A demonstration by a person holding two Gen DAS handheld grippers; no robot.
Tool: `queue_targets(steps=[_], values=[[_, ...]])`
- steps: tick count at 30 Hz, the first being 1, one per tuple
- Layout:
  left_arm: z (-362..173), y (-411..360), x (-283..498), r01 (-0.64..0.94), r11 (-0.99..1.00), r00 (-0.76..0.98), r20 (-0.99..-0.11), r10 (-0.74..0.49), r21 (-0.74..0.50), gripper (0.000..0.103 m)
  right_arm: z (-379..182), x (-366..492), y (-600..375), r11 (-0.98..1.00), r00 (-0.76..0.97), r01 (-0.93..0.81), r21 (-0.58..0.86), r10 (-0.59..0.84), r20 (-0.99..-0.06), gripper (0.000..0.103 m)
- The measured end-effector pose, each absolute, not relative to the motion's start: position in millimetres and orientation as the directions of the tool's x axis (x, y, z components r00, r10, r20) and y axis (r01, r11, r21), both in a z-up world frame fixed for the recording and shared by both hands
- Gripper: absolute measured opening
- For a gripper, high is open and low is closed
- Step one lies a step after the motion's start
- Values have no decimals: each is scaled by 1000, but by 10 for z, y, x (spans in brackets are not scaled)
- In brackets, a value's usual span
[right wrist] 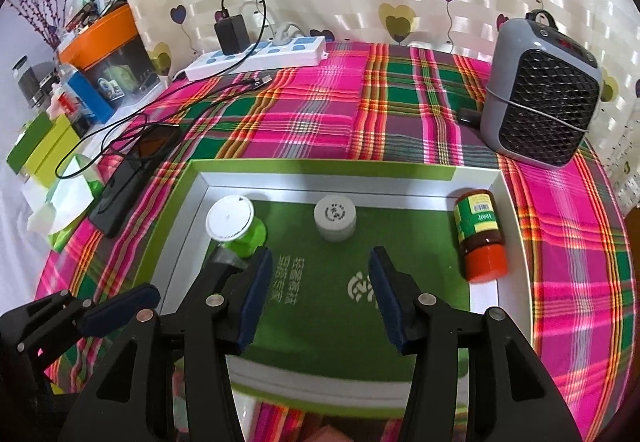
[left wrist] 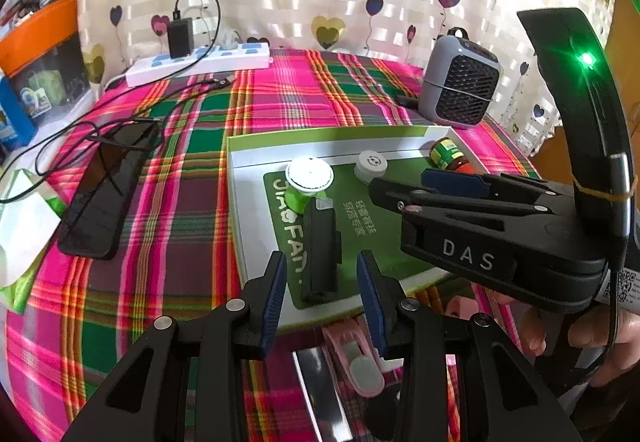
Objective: Organize rigid objects
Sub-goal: 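Lower the black block into the box and open the left tool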
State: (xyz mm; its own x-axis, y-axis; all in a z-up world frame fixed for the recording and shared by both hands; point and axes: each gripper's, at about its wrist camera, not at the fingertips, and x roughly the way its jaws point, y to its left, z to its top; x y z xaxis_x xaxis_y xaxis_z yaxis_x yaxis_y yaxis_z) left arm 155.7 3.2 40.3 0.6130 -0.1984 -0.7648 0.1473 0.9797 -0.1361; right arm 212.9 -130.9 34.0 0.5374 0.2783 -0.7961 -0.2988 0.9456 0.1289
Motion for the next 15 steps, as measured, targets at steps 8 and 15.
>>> queue_targets(steps=[8,15], values=[[483,27,1370,154,978,625,-754,-204,-137,35,400,1878,-1368,947,553,-287,142,285,-783,51],[549,78,1187,148,979,640,-741,-203,-139,35,427,1637,-1435,947,567,-281,153,293,-770,51]])
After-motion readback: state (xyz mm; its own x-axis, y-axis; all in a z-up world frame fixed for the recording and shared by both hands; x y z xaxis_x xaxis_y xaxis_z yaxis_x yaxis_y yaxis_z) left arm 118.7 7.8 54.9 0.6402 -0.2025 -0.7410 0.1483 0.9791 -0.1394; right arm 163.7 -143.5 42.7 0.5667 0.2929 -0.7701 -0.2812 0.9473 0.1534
